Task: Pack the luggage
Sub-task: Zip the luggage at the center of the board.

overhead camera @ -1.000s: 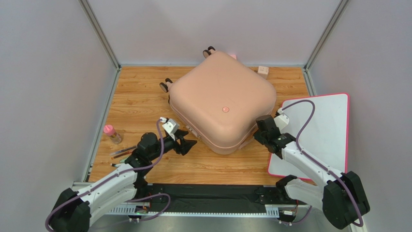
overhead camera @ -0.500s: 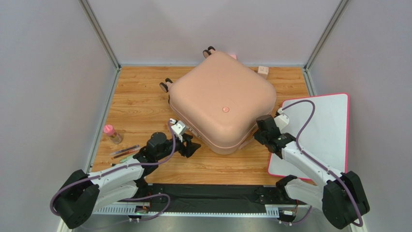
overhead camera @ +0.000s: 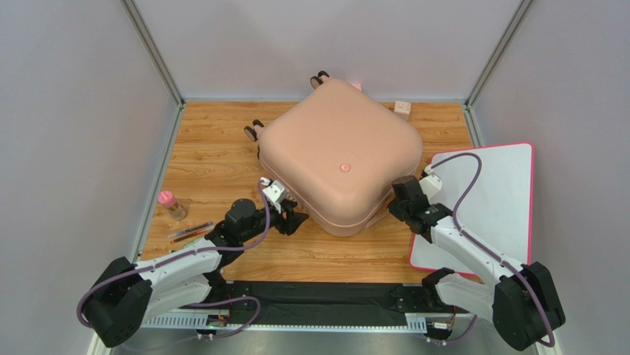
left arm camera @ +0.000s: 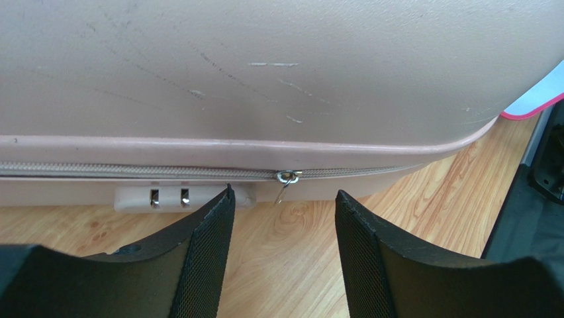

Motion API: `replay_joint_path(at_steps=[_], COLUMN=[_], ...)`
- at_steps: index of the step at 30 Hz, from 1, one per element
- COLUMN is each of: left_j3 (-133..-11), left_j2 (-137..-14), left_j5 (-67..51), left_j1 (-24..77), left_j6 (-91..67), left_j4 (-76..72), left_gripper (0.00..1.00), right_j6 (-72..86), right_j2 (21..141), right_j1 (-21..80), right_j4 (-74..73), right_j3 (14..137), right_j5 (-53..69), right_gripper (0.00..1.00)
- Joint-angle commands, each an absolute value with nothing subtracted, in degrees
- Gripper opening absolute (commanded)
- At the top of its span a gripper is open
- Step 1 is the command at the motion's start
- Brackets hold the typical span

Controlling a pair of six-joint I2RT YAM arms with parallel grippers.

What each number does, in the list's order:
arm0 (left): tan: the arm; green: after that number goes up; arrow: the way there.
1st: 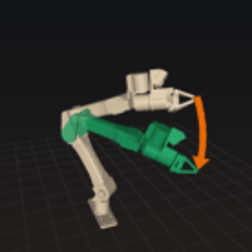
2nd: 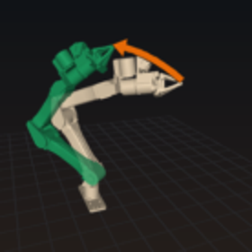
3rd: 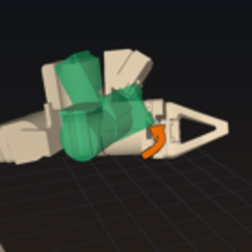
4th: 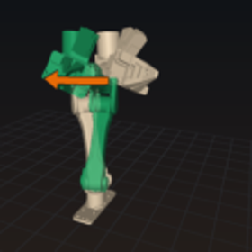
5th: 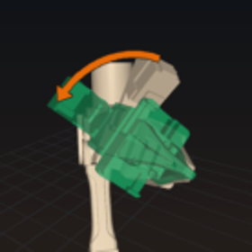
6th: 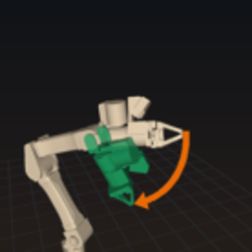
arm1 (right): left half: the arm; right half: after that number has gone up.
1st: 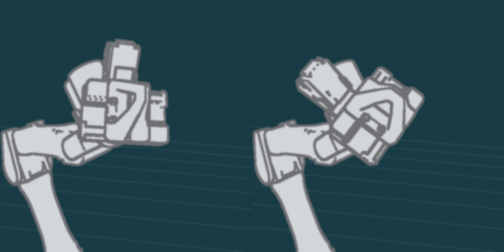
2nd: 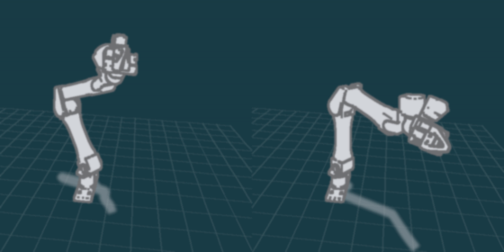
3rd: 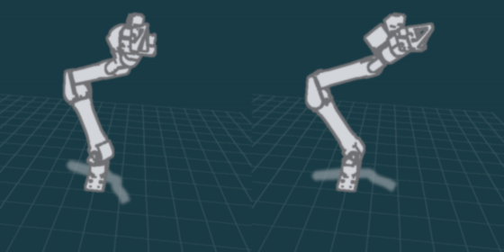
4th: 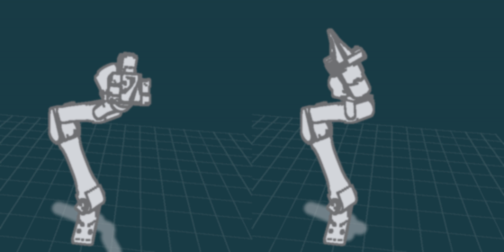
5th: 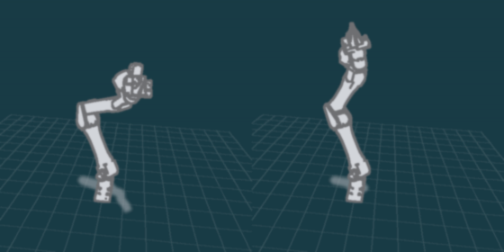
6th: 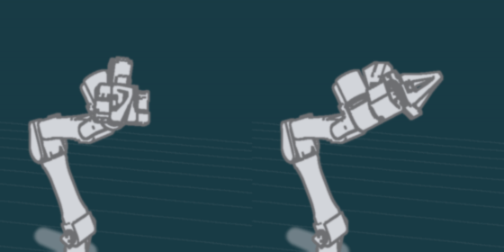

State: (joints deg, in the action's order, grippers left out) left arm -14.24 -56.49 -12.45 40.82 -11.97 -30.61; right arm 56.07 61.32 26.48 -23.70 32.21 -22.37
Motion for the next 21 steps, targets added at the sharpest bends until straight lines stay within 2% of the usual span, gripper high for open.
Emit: replay_joint_path(at_steps=[1,17,19,21], left_j3=[-16.5,-19.4,-20.0,-20.2], left_j2=[-56.5,-63.3,-64.5,-65.1], left_j5=[-12.0,-9.8,-9.2,-7.7], left_j1=[41.5,43.3,43.5,43.6], left_j6=[-9.6,-8.5,-8.3,-8.4], left_j4=[-33.5,-34.5,-34.5,-34.5], left_gripper=[0.64,0.63,0.60,0.50], right_j6=[54.1,53.7,53.7,53.6], right_j2=[60.6,59.3,59.3,59.2], right_j1=[26.3,26.3,26.3,26.3], right_j4=[-22.9,-22.8,-22.8,-22.9], right_j3=[32.2,31.4,31.5,31.5], right_j5=[-22.5,-22.3,-22.1,-22.1], right_gripper=[0.00,0.00,0.00,0.00])
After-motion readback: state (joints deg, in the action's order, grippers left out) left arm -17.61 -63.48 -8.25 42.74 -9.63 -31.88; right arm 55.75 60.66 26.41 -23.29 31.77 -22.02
